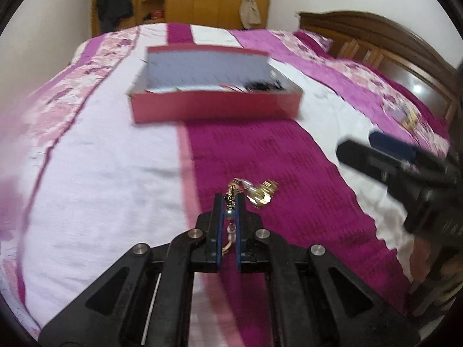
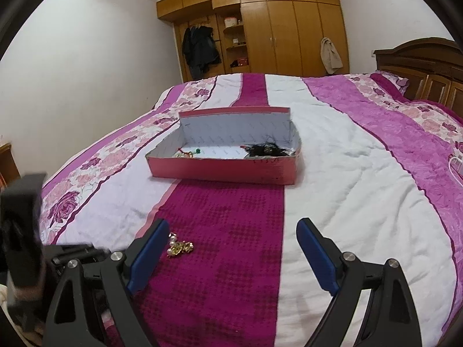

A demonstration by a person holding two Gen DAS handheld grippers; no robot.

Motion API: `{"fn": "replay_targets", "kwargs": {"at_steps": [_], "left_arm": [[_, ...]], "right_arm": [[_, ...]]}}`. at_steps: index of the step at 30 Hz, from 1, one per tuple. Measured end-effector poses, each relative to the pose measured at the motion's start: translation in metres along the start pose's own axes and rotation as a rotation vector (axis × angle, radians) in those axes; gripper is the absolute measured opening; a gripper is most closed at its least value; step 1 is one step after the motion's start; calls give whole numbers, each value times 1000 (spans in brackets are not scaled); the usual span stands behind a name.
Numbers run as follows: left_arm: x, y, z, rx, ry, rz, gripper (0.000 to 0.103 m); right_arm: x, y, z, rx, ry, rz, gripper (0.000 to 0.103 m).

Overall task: Organize jewelry
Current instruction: 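Grasp the second gold pearl earring with the right tool while the left tool holds its earring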

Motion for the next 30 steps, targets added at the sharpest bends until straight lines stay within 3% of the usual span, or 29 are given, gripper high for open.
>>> {"fn": "replay_targets", "kwargs": {"at_steps": [9,17,24,26,28,30], "left_arm": [[-5,39,8,-111,-32,56,0],[-1,43,10,-119,-37,72,0],[1,42,9,-114,-35,71,0],[2,42,9,-115,-34,70,0],[2,42,9,-115,-34,70,0],[2,42,9,-115,-34,71,0]], "right_arm": [[31,29,-6,-59,82,30,91],[71,48,-17,-86,215,48,88],[91,51,-24,-106,280,11,69],[91,51,-25,-112,280,-3,58],[92,51,-24,-120,280,-11,39],[91,51,-24,-123,280,-9,29]]}}
Point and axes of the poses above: each gripper's, at about its wrist camera, not at the fingertips, and x roughly the way its jaws point, y to its left, z to its top, the point moved 6 cm from there along x, roughly the way its jaws point, and after that the axes turned 11 degrees about y, right-handed, at the moved point
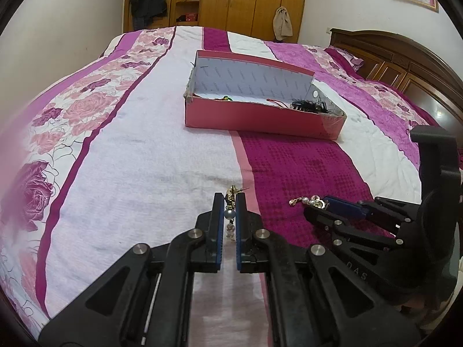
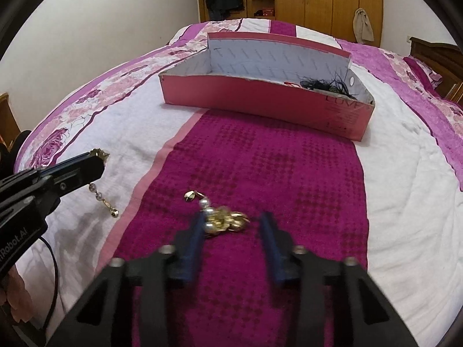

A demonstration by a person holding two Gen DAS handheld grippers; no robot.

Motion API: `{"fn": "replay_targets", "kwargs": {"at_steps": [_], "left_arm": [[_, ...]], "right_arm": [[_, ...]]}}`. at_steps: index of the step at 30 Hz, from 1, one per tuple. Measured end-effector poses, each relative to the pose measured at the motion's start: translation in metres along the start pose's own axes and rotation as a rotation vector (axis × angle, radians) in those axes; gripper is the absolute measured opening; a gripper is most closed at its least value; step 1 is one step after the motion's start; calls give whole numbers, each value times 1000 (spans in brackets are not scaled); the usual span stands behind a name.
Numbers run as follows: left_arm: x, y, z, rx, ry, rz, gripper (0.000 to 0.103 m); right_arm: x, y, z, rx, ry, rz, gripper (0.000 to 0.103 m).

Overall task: Organize jewelry
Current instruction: 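Grasp the second gold pearl earring with the right tool while the left tool holds its earring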

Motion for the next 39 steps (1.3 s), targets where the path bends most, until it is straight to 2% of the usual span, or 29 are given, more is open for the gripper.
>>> {"fn": "replay_targets", "kwargs": {"at_steps": [2,4,17,18,20,21,22,23,31,37,38,39], "left_arm": [[0,0,0,0,0,0,0],[0,0,0,0,-1,-1,0],[-1,0,0,-2,-7,-2,0],[-1,1,0,-2,-7,-1,0],[-1,1,0,-4,-7,-1,0],[-1,1,0,-6,-7,-1,0],[-1,2,0,-8,-7,-1,0],[-1,2,0,-10,-7,-1,0],[-1,4,1,-15,-7,0,0],[0,5,2,-17,-5,-1,0],[0,5,2,-17,-5,-1,0],[0,5,2,-18,-5,-1,0]], "right_arm": [[-1,0,0,-2,-3,4,29],[-2,-1,0,2,-6,16,17],[-11,-4,3,38,-38,104,17],[-10,-4,4,46,-37,111,17],[-8,-3,7,57,-32,117,27],[-8,-3,9,62,-35,124,41],[-8,-2,12,67,-43,133,51],[-8,0,14,66,-48,133,52],[1,7,35,53,-63,87,53],[15,8,39,43,-41,62,53],[16,8,39,39,-39,60,52],[16,8,38,36,-42,55,43]]}}
Point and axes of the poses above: each gripper's, at about its wrist camera, not at the fingertips, and x roughly the way its jaws point, y to its left, z to its top, the point moved 6 cm from there along x, roughly the way its jaws point, and after that the axes turned 11 degrees about y, right-handed, at the moved point
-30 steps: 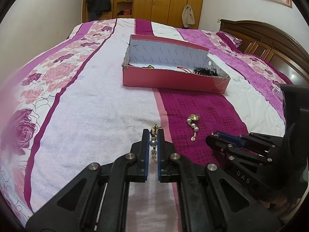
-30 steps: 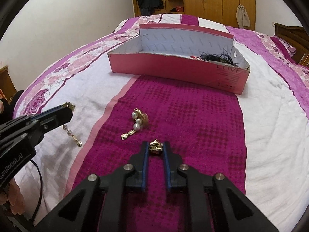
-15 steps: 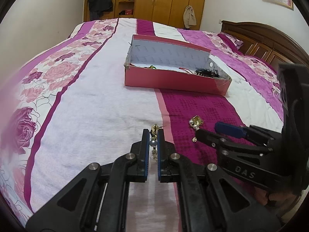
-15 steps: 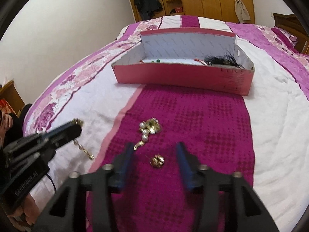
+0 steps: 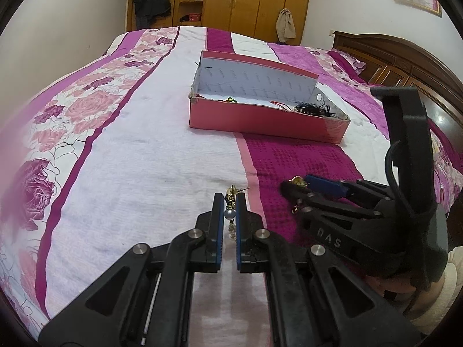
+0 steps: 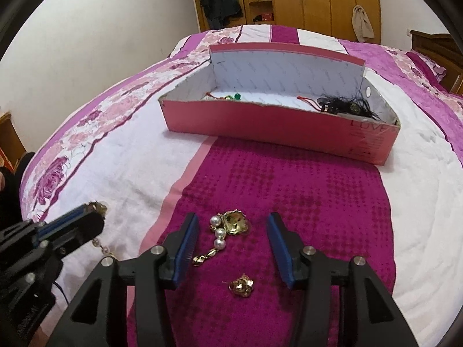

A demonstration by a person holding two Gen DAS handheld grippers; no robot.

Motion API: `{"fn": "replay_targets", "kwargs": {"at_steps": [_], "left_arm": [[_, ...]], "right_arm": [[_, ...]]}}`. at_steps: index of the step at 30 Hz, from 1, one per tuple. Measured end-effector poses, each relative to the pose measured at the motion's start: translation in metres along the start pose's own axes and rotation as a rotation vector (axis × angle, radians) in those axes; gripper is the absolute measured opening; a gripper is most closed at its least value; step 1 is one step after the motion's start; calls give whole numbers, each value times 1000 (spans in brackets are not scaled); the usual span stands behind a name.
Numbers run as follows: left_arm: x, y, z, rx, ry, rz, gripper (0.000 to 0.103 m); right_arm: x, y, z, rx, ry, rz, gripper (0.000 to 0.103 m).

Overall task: Organize jewelry
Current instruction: 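Grasp the second gold pearl earring with the right tool while the left tool holds its earring, then carry both gold earrings into the shoebox and open both tools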

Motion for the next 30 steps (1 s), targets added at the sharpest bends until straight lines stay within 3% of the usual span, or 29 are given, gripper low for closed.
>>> {"fn": "replay_targets", "kwargs": {"at_steps": [1,3,19,30], "left_arm": [[0,0,0,0,1,-1,0],[0,0,0,0,1,-1,0],[-5,-5,8,10,-19,-14,0],[-14,-22,31,46,-78,-31,0]], "right_arm": [[0,-1,0,-6,-1,-11,31],[0,-3,-1,-8,-2,-10,18],[-57,-36,-8,44,-94,78,17],[-87,-62,-7,75,-169,39,17]]}}
Point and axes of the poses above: each gripper's, at about its wrist camera, not at the fingertips, and x roughly the way its jaws point, y to its left, z to its top, the point moved 6 cm from there along x, roughly the way its jaws point, and after that the axes turned 11 degrees about y, right-handed, at the moved point
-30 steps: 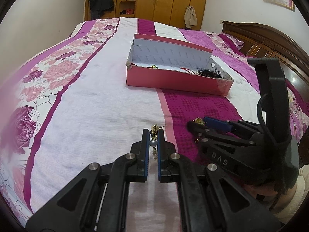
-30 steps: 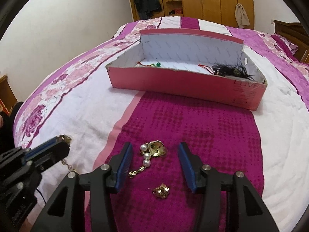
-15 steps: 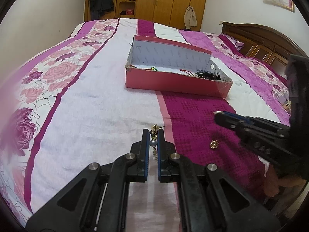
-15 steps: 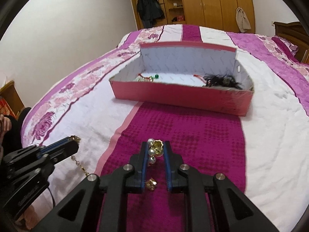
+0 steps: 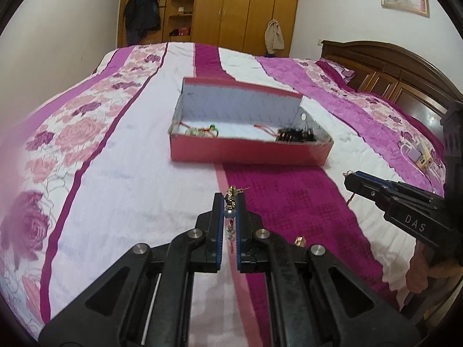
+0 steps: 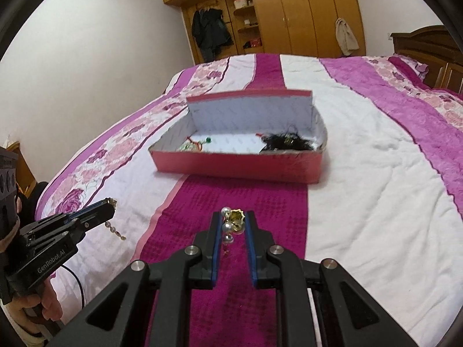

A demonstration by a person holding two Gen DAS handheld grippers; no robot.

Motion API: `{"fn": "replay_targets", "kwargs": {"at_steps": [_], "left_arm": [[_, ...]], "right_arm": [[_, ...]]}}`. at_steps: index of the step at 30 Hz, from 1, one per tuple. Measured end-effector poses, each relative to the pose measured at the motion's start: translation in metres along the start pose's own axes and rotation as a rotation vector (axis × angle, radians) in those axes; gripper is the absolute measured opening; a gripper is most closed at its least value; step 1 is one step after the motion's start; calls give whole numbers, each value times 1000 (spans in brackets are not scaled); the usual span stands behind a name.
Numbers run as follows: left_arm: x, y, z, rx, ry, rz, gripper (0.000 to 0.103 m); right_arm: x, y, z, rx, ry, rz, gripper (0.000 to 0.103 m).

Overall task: Organize jewelry
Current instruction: 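Carry both gold earrings into the shoebox and open both tools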

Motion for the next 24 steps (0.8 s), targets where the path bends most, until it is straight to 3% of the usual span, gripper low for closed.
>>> {"fn": "replay_targets", "kwargs": {"at_steps": [14,24], "left_arm": [[1,-19,61,55,-165,-27,0],[19,-17,100,59,-237,-10,0]], "right_arm": [[-11,2,45,-19,-149,-33,17],[6,-7,82,-14,-205,-78,17]]}}
Point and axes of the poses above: each gripper's, at about its wrist camera, not at the fingertips, and x roughly the way its jaws point, y to its left, z to its top, the point moved 6 cm from there along x, roughly the way its jaws point, and after that the axes turned 11 degrees about y, right-handed, at the moved point
